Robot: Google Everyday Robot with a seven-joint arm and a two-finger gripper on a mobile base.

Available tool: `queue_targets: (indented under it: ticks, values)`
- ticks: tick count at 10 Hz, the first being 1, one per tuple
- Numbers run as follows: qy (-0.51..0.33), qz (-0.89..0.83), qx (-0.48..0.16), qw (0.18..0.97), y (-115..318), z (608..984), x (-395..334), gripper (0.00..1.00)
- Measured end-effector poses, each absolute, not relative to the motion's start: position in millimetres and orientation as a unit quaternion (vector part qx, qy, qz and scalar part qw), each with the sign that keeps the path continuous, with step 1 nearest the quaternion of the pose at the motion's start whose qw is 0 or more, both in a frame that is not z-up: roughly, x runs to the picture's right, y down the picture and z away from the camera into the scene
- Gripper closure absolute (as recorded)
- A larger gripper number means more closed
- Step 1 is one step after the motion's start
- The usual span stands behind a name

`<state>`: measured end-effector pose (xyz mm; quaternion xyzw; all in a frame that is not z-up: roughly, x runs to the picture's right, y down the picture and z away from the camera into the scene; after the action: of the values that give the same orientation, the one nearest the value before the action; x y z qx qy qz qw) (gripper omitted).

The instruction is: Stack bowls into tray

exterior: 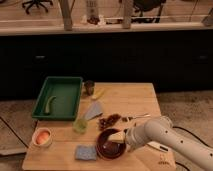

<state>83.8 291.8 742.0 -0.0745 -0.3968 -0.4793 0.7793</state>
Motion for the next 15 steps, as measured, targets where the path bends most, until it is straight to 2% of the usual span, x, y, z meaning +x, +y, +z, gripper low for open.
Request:
queue_targets:
  ticks: [4,5,6,7,8,9,11,13,15]
  values:
    - [-0.417,-0.474,-0.070,0.772,295.4,746.1,74.2,0.21]
    - [-0.420,-0.474,-0.070,0.771,296.5,746.6,72.7,0.27]
    - [-0.424,-0.474,-0.072,0.768,299.4,747.8,69.5,0.38]
    - [-0.425,-0.475,-0.072,0.767,300.9,748.2,68.4,0.43]
    - [-0.428,-0.476,-0.073,0.765,303.7,749.1,66.0,0.56]
    - [-0.429,-0.476,-0.074,0.764,305.8,749.6,65.1,0.64]
    - [-0.431,-0.477,-0.075,0.762,309.1,749.6,63.2,0.87]
    - [-0.431,-0.479,-0.076,0.761,311.7,748.7,62.6,1.00]
    - [-0.429,-0.483,-0.074,0.760,312.0,746.6,62.5,1.00]
